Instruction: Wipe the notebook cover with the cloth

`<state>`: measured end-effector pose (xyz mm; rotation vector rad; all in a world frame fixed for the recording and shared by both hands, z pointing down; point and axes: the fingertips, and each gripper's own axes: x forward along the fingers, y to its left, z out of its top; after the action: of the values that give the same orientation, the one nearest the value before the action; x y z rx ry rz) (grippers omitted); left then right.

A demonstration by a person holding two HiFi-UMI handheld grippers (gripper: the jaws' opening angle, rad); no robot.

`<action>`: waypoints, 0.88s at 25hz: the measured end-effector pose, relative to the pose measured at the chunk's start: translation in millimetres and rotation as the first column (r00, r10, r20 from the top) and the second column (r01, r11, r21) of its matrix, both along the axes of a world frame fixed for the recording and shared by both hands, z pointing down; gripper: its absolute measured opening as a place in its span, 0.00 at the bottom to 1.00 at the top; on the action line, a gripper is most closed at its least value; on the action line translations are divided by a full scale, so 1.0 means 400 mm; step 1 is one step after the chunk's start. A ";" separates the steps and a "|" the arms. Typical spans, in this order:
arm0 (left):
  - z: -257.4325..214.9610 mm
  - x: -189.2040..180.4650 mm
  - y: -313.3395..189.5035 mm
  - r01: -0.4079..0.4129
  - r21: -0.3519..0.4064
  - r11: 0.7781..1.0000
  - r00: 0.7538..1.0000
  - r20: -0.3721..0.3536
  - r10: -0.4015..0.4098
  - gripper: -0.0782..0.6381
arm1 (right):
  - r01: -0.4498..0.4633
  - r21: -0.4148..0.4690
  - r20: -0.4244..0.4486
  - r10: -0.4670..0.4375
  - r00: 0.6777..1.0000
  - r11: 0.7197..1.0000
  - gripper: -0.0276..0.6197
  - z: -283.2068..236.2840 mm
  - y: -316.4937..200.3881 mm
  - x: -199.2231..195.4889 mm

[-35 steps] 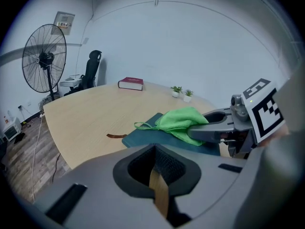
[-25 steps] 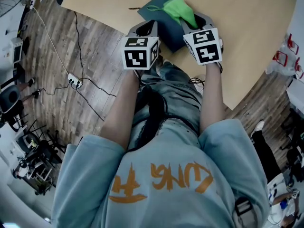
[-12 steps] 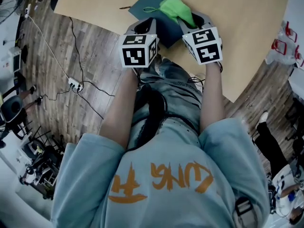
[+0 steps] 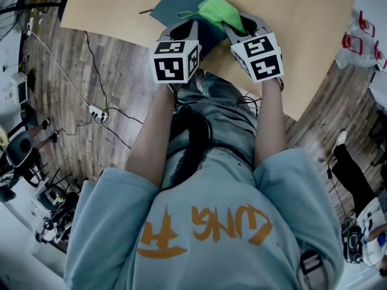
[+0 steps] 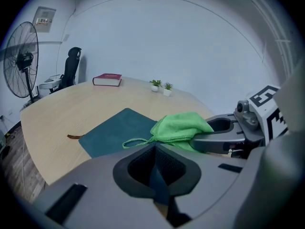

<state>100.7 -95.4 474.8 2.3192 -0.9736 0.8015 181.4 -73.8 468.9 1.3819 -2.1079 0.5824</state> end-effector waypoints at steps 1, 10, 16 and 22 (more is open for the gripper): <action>-0.001 0.010 0.002 -0.010 0.000 1.000 1.000 0.001 0.010 0.14 | -0.006 -0.001 0.004 0.006 1.000 1.000 0.22 0.000 0.006 0.008; -0.003 0.099 0.033 -0.101 0.004 0.995 0.995 -0.008 0.101 0.14 | -0.060 -0.023 -0.004 0.060 0.998 0.998 0.22 0.017 0.071 0.077; -0.012 0.161 0.053 -0.156 0.014 0.988 0.987 -0.024 0.156 0.14 | -0.147 -0.033 -0.014 0.147 0.989 0.989 0.22 0.023 0.117 0.147; -0.048 0.188 0.045 -0.160 0.043 0.986 0.985 -0.052 0.162 0.14 | -0.228 0.024 -0.015 0.228 0.974 0.973 0.22 -0.024 0.110 0.201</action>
<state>176.0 -77.5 455.7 2.4638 -0.7925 0.7827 261.6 -29.6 459.1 1.6491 -1.9603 0.6356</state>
